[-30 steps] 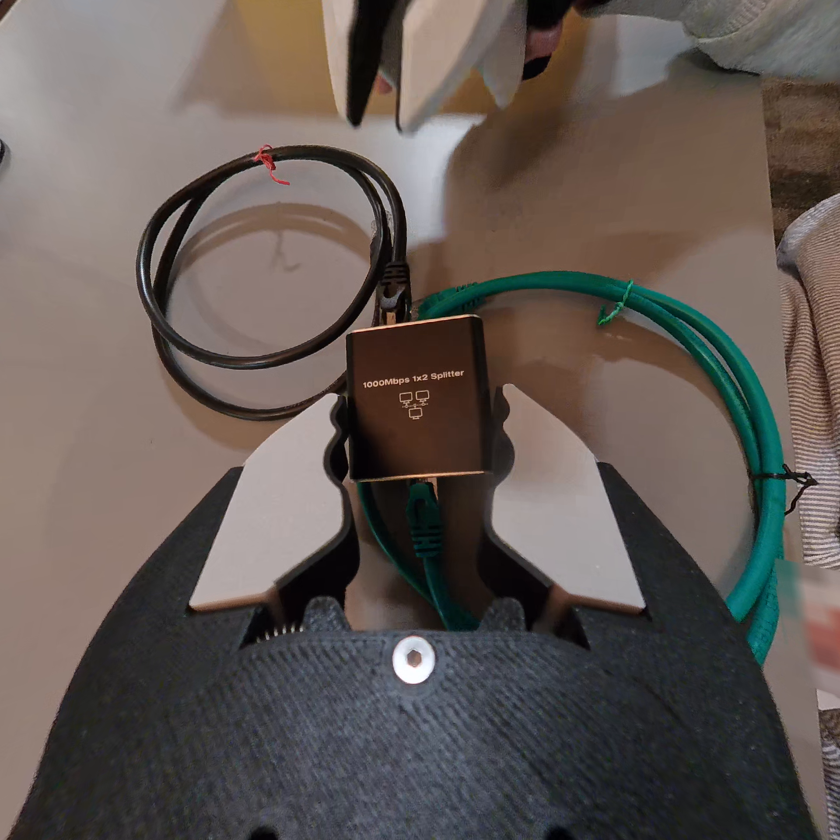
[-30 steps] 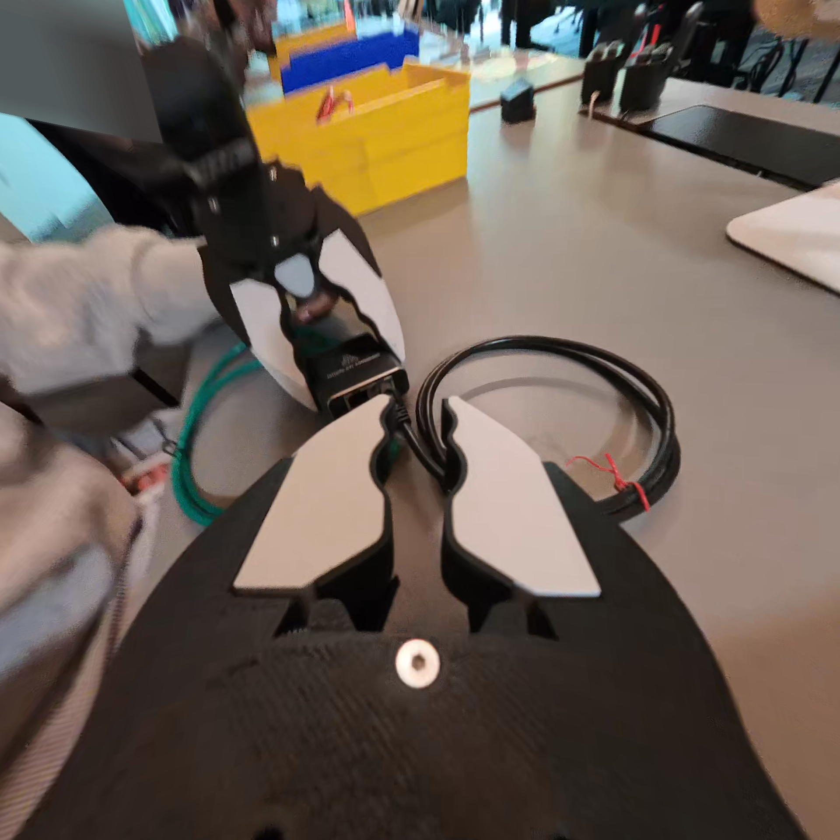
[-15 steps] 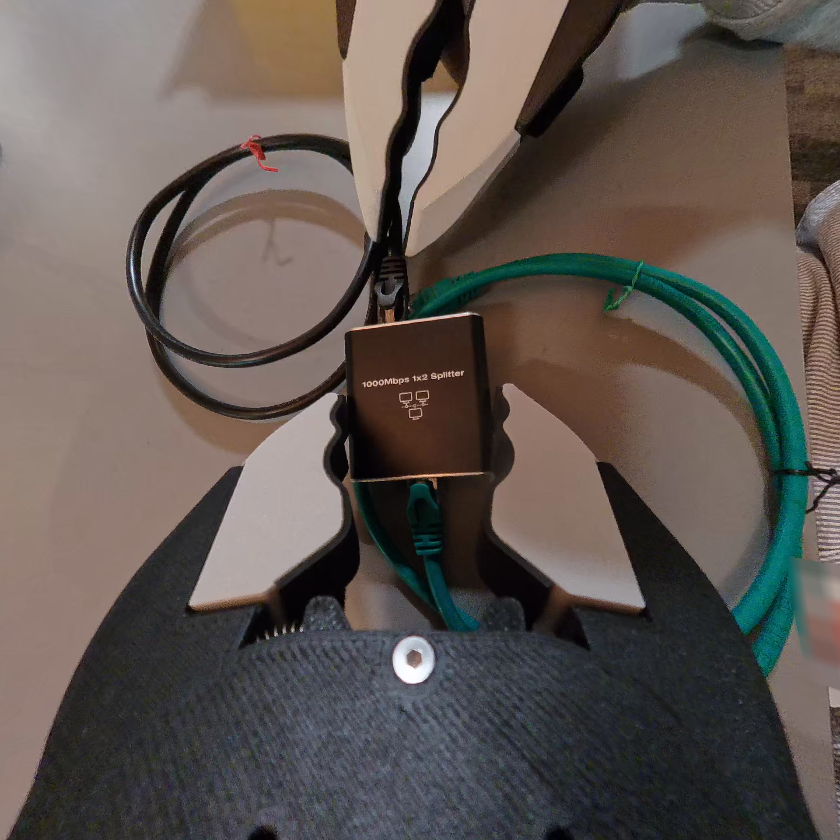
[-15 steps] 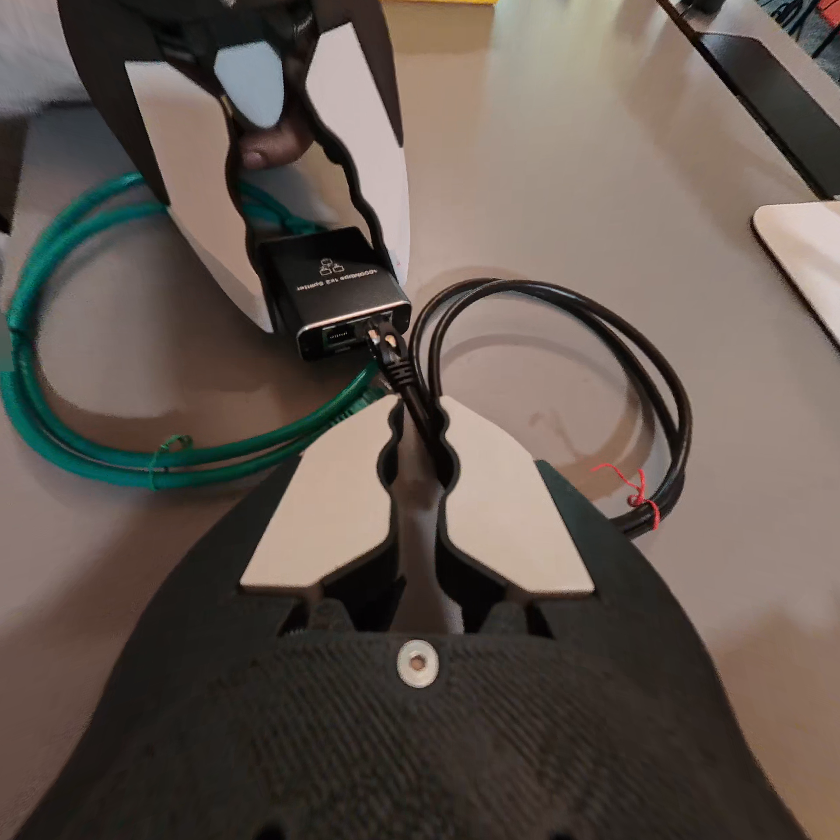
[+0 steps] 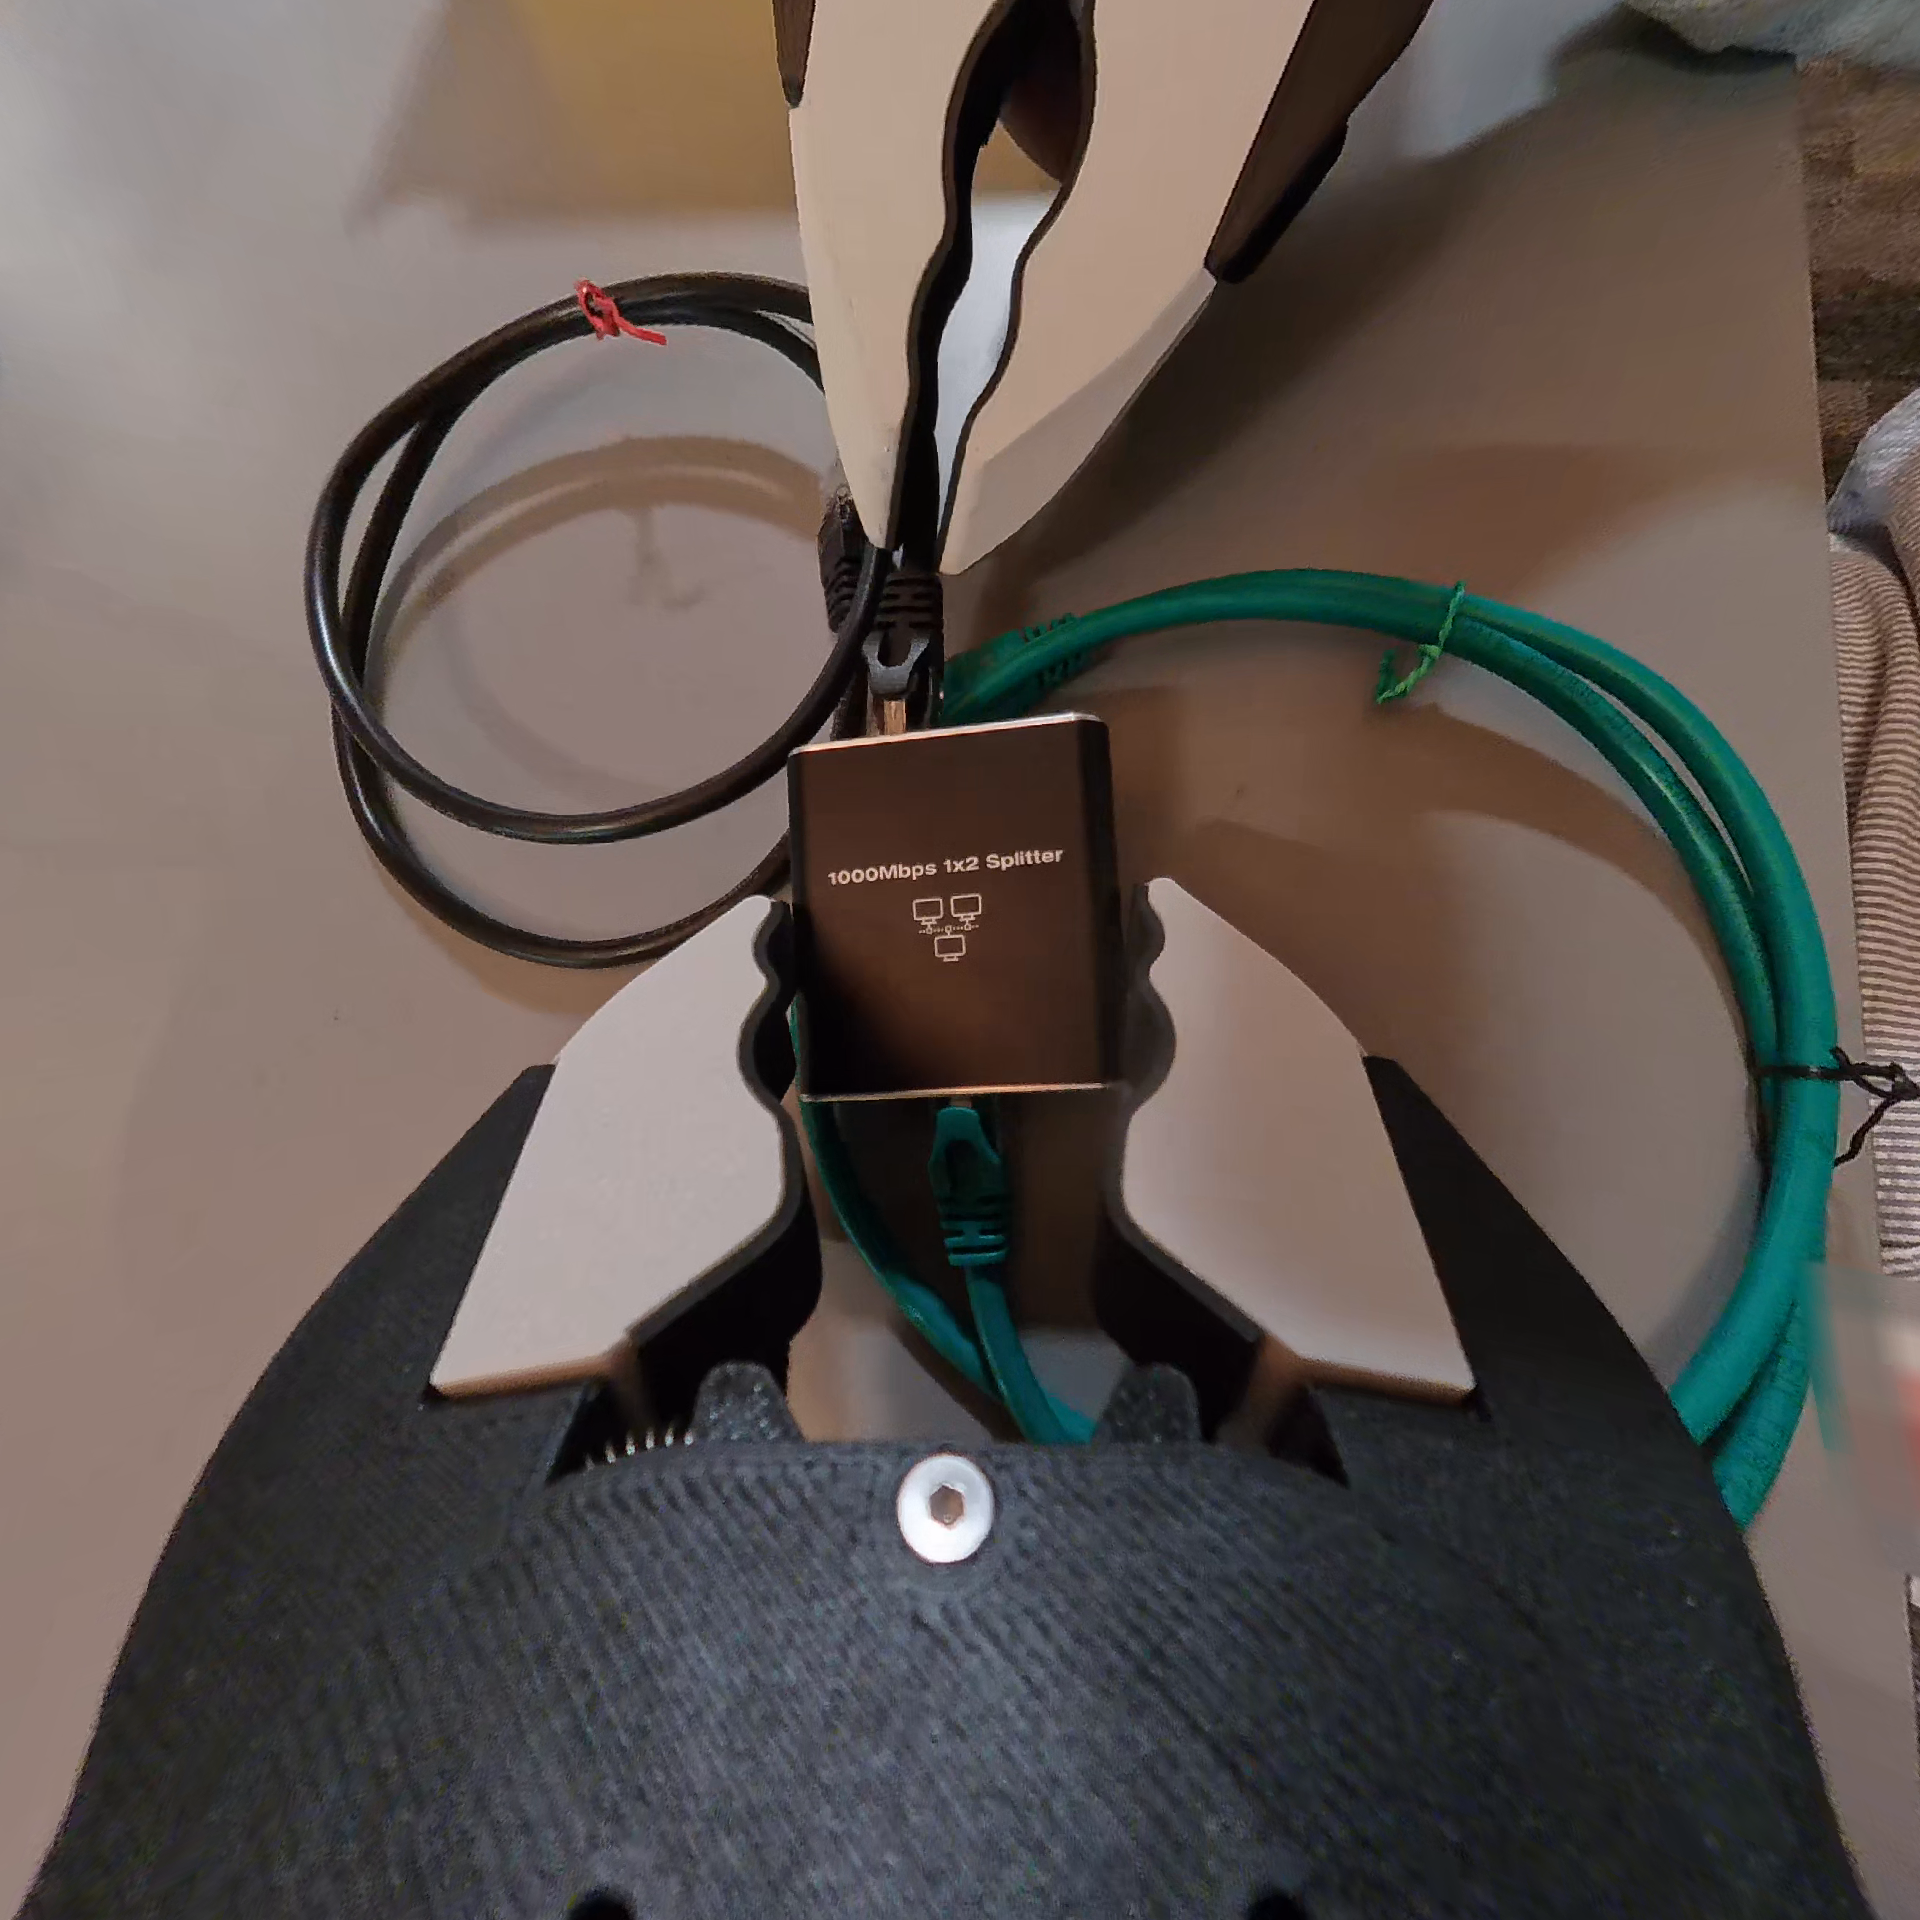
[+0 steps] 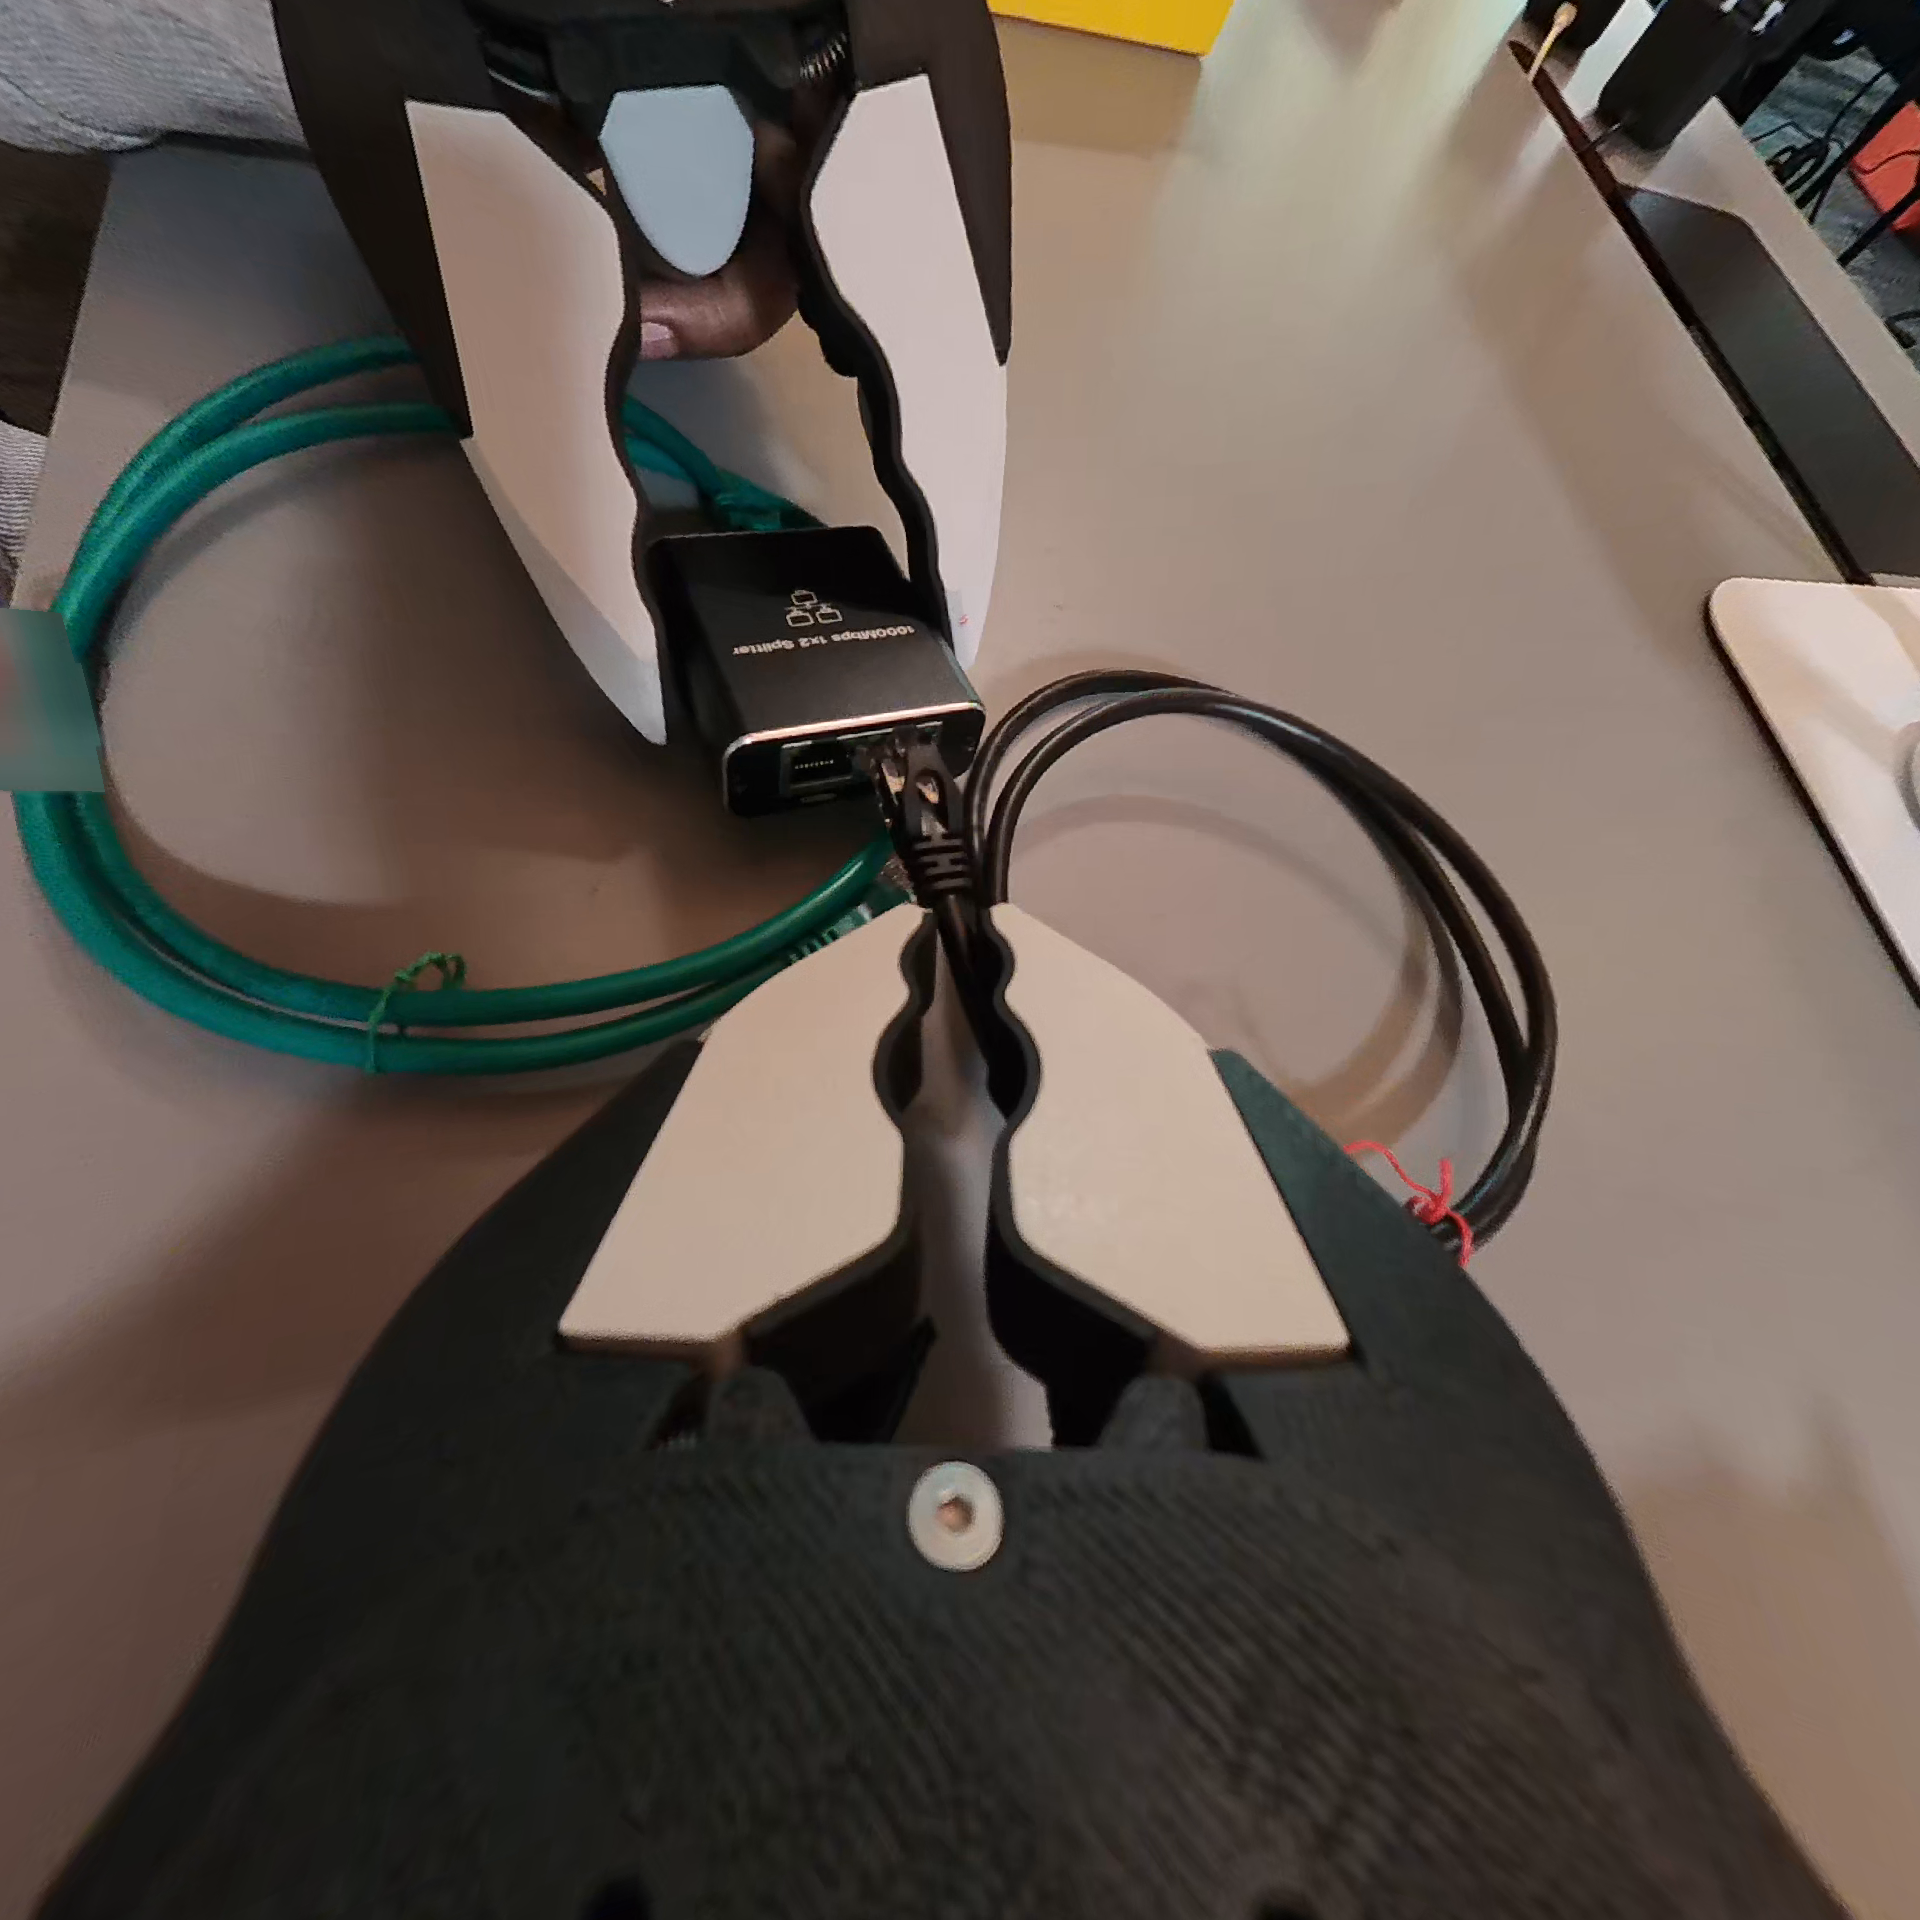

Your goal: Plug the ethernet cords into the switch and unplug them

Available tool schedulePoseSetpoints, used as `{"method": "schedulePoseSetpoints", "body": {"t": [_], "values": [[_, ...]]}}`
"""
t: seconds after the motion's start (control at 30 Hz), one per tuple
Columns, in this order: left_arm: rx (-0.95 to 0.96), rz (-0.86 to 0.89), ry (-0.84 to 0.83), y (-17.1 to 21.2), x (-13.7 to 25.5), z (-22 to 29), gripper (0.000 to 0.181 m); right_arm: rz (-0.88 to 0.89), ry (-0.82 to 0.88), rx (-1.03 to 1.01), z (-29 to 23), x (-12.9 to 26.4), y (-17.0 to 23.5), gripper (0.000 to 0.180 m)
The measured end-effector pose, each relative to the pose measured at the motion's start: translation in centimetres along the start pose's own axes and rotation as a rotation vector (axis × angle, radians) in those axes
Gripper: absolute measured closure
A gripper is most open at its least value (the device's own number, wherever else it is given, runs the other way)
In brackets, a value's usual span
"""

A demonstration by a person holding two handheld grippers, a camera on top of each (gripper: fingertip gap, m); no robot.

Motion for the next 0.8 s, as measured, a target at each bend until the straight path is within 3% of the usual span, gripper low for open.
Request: {"method": "schedulePoseSetpoints", "body": {"t": [0.7, 0.73, 0.8], "values": [[0.032, -0.003, 0.02, 0.0, -0.1, -0.1, 0.12, 0.028, -0.03, 0.0, 0.1, -0.5, -0.6, 0.176], [0.033, 0.005, 0.024, -0.1, -0.1, 0.0, 0.12, 0.048, -0.05, -0.001, -0.2, -0.5, -0.8, 0.177], [0.044, 0.118, 0.127, -2.6, -1.0, 1.5, 0.119, 0.298, -0.211, -0.098, -2.1, -0.9, -4.2, 0.179]]}}
Point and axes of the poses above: each gripper's, where its closed fingertips meet, x back along the fingers, y out of its underside, z = x × y across the jaws, the point moved 5 cm from there along x, back along the fingers, and after that the axes turned 1 degree about z, right-handed, at the moved point
